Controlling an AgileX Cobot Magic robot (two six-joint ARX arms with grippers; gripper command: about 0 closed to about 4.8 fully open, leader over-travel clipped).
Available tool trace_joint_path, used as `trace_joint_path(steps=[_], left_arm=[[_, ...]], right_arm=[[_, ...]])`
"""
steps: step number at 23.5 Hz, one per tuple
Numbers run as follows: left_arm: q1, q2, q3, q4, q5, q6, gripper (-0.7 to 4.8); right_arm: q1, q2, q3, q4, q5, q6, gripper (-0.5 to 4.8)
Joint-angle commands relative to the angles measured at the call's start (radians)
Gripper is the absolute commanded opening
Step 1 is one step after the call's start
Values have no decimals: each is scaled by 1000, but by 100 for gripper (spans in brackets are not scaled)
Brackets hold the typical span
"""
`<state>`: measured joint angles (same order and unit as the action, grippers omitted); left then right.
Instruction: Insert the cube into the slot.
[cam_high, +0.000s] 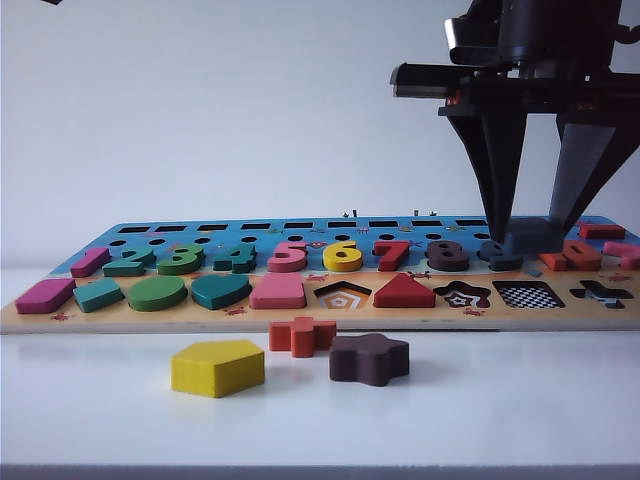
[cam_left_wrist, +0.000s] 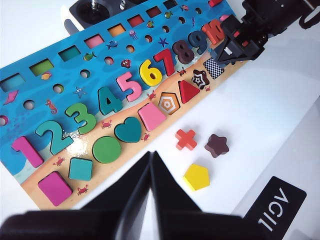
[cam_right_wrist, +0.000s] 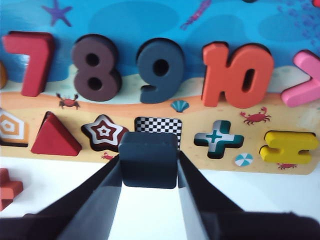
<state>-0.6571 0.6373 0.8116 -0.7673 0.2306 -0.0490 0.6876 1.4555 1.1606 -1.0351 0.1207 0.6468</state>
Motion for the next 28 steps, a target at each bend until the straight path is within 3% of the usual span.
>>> trace_joint_path(steps=[1,28], left_arm=[[0,2,3,14,5,4,7],[0,2,3,14,5,4,7]], right_arm=[[-7,3,2,10,1,3,-2],[-19,60,-5,35,-21,0,-7]])
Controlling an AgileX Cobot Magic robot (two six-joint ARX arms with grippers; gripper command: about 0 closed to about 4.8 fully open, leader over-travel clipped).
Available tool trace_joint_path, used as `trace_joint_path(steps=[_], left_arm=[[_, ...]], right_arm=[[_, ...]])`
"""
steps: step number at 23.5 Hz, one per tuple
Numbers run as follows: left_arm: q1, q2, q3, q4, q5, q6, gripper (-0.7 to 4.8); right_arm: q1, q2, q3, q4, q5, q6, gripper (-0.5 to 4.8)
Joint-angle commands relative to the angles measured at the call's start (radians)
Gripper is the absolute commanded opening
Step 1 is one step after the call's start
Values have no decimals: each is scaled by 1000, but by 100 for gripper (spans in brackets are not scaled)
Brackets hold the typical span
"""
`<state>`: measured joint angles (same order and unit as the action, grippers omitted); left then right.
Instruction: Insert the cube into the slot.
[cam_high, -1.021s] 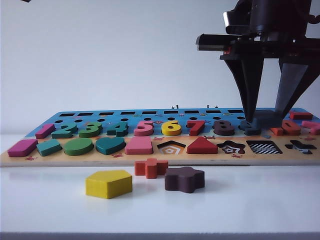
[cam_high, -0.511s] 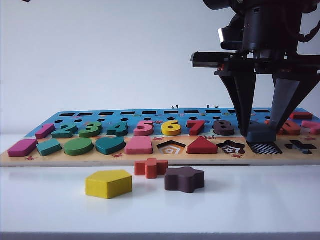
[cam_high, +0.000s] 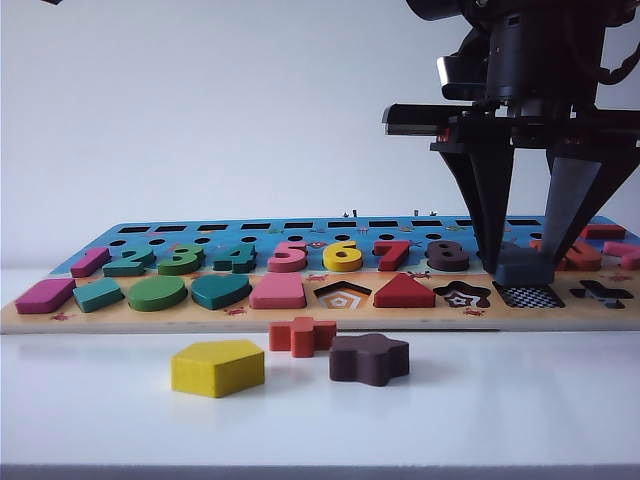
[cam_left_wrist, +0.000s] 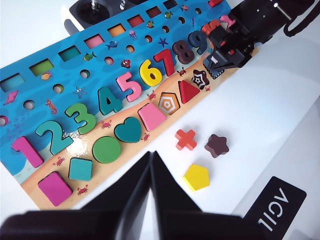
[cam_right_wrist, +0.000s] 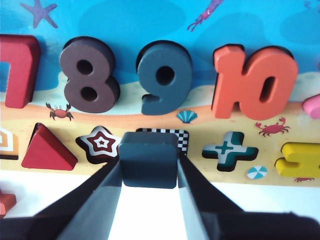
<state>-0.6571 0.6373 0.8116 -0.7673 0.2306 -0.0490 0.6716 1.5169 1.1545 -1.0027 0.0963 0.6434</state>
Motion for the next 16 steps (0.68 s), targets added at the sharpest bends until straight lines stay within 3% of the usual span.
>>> trace_joint_path(steps=[1,16], left_arm=[[0,2,3,14,5,4,7],[0,2,3,14,5,4,7]], right_arm=[[-4,-1,2,3,5,3,-7],[-18,12,1,8,8,3,-7]])
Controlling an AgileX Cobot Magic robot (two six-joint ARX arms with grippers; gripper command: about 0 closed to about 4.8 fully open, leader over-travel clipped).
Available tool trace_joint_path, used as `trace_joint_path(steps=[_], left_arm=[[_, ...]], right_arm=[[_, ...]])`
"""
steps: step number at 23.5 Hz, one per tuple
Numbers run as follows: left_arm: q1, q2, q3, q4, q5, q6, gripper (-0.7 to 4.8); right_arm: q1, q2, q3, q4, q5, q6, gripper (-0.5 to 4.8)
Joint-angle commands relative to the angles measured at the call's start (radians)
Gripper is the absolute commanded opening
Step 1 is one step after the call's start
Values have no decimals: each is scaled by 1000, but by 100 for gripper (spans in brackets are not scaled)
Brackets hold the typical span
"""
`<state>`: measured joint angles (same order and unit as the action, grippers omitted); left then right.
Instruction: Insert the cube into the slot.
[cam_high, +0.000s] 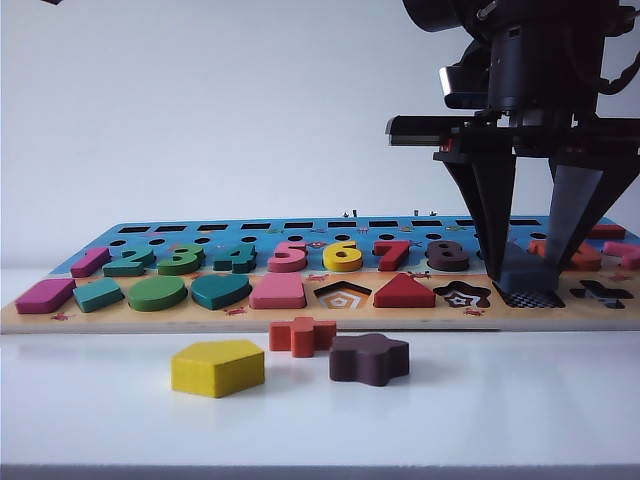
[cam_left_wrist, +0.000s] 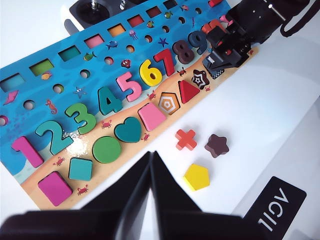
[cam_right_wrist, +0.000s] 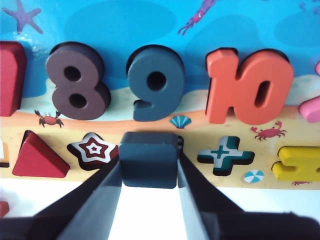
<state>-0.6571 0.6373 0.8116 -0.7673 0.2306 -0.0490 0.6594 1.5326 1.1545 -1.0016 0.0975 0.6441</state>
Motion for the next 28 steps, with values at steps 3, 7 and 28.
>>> trace_joint_path(steps=[3,7,28], left_arm=[[0,1,3,14,5,4,7],[0,2,3,14,5,4,7],[0,2,3,14,5,4,7]], right_arm=[[-7,-2,1,4,8,3,-7],[-11,-2,1,-3,8,3,-7],[-11,16,-3,10,-17,3,0]])
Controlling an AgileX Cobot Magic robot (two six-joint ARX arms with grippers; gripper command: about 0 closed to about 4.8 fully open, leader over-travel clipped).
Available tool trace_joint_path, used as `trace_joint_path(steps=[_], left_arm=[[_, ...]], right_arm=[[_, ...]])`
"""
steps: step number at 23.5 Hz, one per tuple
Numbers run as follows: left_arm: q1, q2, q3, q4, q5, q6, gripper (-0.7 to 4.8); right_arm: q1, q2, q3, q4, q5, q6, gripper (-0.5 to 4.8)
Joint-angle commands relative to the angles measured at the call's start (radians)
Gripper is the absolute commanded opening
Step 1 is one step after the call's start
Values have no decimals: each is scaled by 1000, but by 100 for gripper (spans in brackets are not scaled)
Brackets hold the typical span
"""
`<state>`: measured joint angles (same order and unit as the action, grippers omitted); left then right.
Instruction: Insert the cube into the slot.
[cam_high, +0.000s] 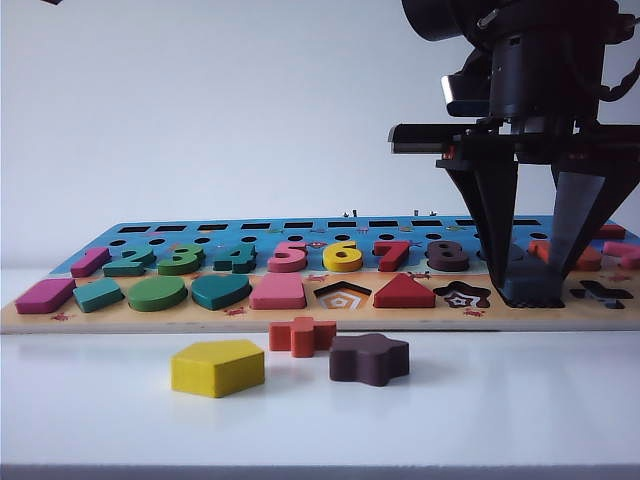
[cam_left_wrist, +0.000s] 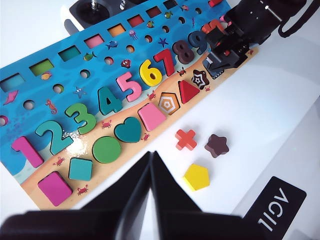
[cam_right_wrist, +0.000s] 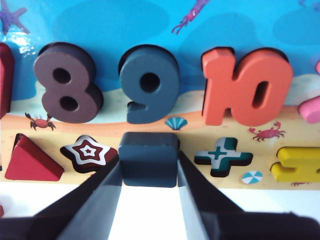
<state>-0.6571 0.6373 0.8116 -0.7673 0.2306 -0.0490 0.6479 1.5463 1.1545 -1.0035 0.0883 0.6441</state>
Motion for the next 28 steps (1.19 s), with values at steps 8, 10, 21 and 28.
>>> trace_joint_path(steps=[8,10,21,28], left_arm=[[0,2,3,14,5,4,7],[0,2,3,14,5,4,7],[0,1,3,14,5,4,7],[0,1,3,14,5,4,7]], right_arm=[[0,3,-3,8,-13,2,33],[0,3,-3,7,-13,2,42],[0,3,-3,-19,14,2,64],[0,3,-3,-5,18,2,78]])
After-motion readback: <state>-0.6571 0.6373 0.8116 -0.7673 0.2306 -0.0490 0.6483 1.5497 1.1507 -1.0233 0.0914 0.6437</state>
